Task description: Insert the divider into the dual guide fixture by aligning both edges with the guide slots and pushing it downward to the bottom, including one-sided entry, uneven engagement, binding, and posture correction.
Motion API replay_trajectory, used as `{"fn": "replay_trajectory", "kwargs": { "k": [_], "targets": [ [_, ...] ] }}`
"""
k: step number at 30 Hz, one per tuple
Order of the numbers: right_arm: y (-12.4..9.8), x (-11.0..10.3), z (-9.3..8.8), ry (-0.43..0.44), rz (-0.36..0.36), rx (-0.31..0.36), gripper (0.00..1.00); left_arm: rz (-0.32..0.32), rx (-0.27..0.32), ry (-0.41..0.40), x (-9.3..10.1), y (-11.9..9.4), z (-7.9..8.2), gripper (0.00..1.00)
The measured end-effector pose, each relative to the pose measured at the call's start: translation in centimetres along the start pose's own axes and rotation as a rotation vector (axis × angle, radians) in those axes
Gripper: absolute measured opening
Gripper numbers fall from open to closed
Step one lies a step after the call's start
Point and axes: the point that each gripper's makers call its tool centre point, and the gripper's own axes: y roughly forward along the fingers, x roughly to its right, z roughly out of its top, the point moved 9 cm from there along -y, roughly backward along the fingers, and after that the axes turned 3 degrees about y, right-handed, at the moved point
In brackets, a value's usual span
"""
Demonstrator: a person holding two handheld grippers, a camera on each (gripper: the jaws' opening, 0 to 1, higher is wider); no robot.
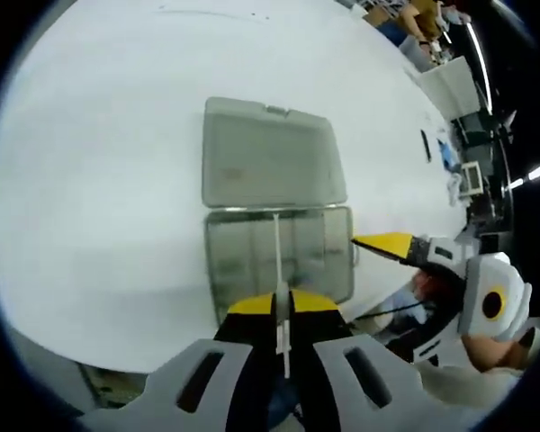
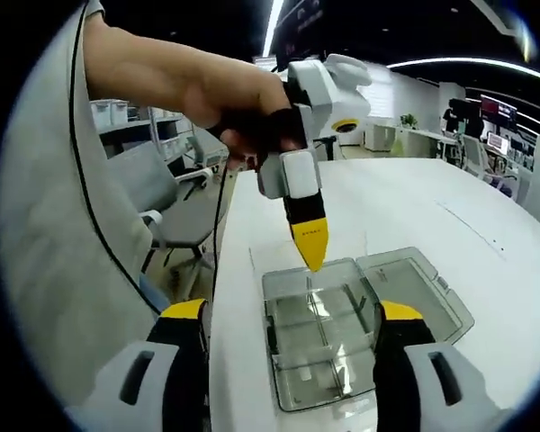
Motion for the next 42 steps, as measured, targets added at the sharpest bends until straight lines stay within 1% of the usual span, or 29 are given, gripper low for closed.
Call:
{"fn": "replay_trajectory", "kwargs": {
  "k": [11, 17, 29, 42],
  "targets": [
    [-0.5, 0.1, -0.3, -0.008, -0.012, 0.005, 0.76, 0.012, -0.006, -0.022, -0.1, 0.6, 0.0, 0.0],
    [-0.6, 0.2, -0.4, -0.035, -0.021, -0.003, 0.77, 0.021, -0.008, -0.027, -0.2, 0.9, 0.0, 0.0],
    [-0.6, 0.0, -0.3, -0.031, -0.011, -0.002, 0.77, 0.032, -0.019, -0.041, -0.7, 1.7, -0.2, 0.0],
    [-0.8, 0.0, -0.6, -0.018, -0.014, -0.006, 0.77, 0.031, -0.029, -0.043, -0.5, 2.2, 0.4, 0.0]
  ]
}}
